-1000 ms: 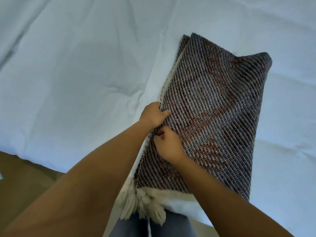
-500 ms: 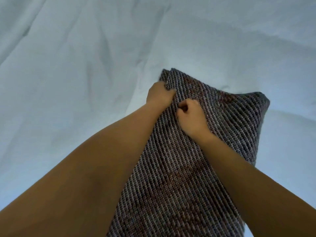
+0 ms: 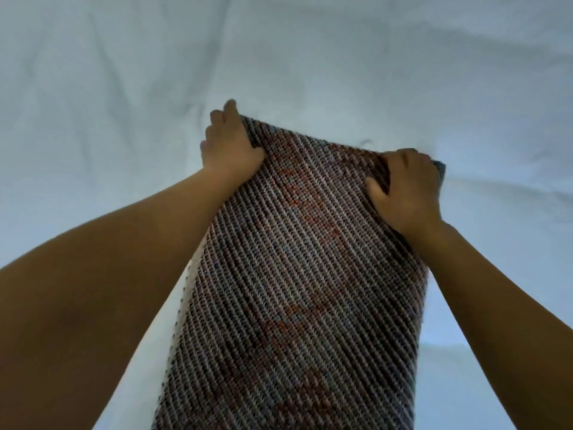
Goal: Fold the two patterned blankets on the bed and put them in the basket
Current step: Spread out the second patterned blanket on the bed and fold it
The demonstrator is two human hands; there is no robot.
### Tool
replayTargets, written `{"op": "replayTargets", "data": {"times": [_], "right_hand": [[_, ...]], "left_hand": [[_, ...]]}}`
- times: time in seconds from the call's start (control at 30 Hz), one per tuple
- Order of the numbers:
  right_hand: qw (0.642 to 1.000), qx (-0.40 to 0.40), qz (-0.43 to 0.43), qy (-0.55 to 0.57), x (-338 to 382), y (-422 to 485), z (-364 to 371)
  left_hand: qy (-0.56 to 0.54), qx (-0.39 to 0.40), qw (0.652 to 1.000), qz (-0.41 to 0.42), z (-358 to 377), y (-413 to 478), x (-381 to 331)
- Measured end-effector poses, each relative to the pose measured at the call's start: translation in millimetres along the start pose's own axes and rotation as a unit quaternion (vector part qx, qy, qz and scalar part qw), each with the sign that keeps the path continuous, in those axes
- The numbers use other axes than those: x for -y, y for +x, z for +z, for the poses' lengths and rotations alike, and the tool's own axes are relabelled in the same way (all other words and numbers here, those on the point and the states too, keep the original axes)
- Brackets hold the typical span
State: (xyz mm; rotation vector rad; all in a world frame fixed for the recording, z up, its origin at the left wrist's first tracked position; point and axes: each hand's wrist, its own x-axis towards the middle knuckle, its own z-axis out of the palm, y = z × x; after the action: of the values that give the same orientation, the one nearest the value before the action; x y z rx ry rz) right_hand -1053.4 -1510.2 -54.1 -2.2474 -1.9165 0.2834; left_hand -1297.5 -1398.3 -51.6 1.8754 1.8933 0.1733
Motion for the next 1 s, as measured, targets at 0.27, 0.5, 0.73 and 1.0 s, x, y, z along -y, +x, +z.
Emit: {"op": "replayTargets", "data": {"times": [0.27,0.5,0.73,1.0], "right_hand": [[0.99,-0.039,0.104,0.088,-35,28,-3],[0.995,0.019,-0.011,-0.096,-65,50,6],[0.995,-0.088,0.046,-0.027,12,8,29],[0.996,0.071,0.044,-0.037,-9,-92,53]], "left_hand": [[0.249,0.076,0.923,0.283,32,-4,-54],[0.3,0.007,0.906,0.3,36,20,-20],[0.232,-0.008,0.922,0.31,57,-18,-46],[0.24,0.092,0.932,0.257,90,-67,-32]]}}
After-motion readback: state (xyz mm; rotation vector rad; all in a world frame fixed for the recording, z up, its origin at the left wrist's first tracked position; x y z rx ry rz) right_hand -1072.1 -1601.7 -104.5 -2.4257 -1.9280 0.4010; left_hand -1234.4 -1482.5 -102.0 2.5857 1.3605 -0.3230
